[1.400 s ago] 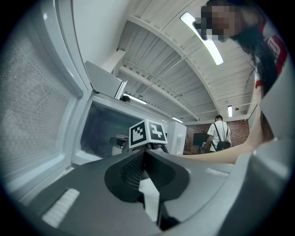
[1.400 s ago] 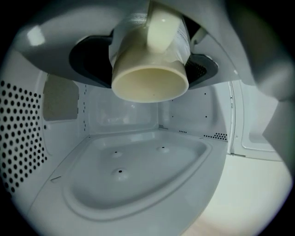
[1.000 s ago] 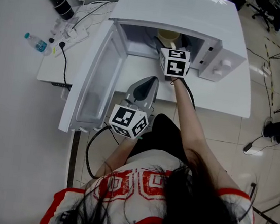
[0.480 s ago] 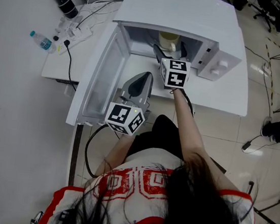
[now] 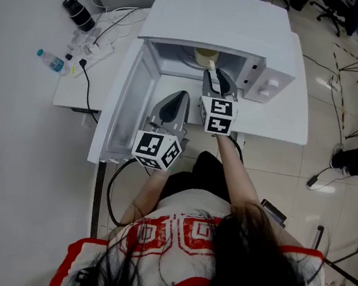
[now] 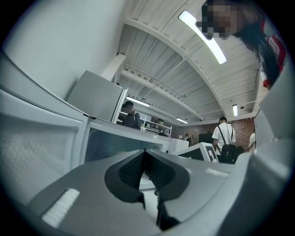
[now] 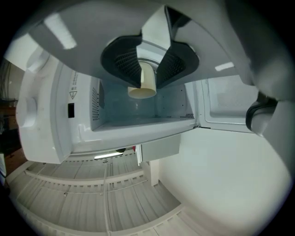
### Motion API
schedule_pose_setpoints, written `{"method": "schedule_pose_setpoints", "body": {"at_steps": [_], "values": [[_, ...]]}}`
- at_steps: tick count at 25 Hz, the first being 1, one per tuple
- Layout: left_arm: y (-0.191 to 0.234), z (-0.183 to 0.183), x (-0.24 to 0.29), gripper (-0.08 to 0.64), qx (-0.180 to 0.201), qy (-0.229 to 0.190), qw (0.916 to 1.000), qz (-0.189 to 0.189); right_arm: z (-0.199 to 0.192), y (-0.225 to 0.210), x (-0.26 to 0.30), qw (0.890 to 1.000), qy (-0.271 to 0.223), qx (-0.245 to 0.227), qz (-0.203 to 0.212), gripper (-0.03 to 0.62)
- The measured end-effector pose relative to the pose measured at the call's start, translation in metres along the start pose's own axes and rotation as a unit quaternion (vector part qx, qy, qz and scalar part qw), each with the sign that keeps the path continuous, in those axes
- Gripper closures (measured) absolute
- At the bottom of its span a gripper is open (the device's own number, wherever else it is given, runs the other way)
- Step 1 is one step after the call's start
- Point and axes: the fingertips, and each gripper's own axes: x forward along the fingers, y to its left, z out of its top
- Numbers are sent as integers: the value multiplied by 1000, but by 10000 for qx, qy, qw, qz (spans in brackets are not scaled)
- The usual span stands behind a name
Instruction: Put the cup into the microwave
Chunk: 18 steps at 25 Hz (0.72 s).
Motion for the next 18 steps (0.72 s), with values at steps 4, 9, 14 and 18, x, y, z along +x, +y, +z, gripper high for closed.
{"method": "schedule_pose_setpoints", "body": {"at_steps": [4,9,14,18], "values": [[-1,0,-3,561,-15,32,10000,9,2,1,-9,10000,-56,-32,-59,565],[-3,-4,-8,561,-8,94,10000,27,2,6,-21,10000,-46,-46,-38,589],[-7,1,-13,561,0,118,9999,14,15,14,-38,9999,-135,-77,46,591],[-11,13,-16,561,-4,108,9999,7,26,25,-52,9998,-104,-131,137,591]]}}
